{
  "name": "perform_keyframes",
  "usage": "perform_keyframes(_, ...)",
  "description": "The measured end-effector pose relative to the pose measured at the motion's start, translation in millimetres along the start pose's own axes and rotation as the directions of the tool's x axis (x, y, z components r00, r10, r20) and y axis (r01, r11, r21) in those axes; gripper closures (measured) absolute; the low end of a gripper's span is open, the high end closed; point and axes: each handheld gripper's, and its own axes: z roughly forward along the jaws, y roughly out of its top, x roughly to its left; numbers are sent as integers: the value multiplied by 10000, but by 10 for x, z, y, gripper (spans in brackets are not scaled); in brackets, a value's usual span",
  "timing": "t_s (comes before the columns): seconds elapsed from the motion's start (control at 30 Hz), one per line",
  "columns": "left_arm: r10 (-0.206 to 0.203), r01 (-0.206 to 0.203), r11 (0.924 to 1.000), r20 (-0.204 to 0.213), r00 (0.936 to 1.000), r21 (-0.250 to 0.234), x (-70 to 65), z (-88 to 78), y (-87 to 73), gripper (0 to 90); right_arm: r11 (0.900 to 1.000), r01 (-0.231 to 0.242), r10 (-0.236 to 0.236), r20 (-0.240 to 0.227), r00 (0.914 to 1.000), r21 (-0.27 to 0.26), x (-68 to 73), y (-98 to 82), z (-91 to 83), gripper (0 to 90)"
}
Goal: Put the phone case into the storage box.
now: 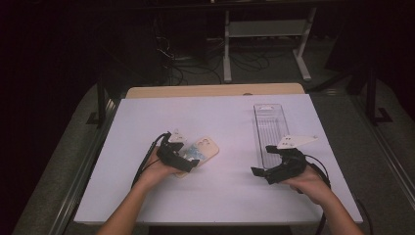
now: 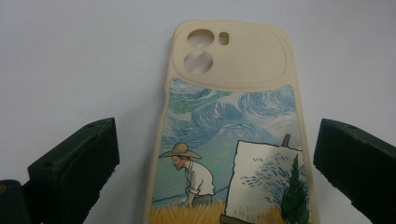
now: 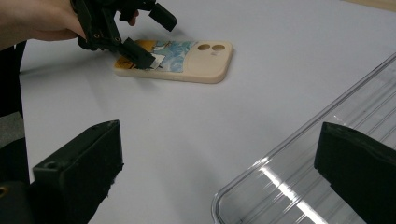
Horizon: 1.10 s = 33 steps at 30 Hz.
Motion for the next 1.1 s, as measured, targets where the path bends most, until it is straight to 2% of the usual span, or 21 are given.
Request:
perform_keyframes(0.03, 40, -41, 9999, 27, 10000, 145, 1, 2, -2, 0, 10000, 7, -7, 3, 10000, 5, 0, 0, 0, 6)
perform_keyframes(0.3, 150, -153, 9995, 122, 9998, 263, -18, 39, -29, 0, 10000, 0, 0, 6, 10000, -2, 0, 0, 1, 6)
perform_keyframes(0.47, 389, -395, 9984, 171, 9991, 402, -31, 54, -34, 1, 10000, -1, 1, 8, 10000, -1, 0, -1, 0, 6)
perform_keyframes(0.67, 413, -424, 9978, 241, 9989, 513, -41, 74, -43, 2, 10000, -8, 8, 20, 10000, 1, 1, -1, -1, 6)
perform_keyframes(0.77, 427, -438, 9980, 263, 9987, 455, -33, 80, -56, 11, 10000, 1, -1, 24, 10000, -2, 1, -1, 0, 6)
perform_keyframes(0.83, 426, -436, 9983, 251, 9988, 395, -27, 70, -58, 57, 10000, -1, 1, 30, 10000, -3, 1, -1, 0, 6)
perform_keyframes(1.1, 541, -554, 9978, 349, 9979, 356, -21, 64, -63, 72, 10000, 7, -7, 33, 10000, 9, 0, -1, 1, 7)
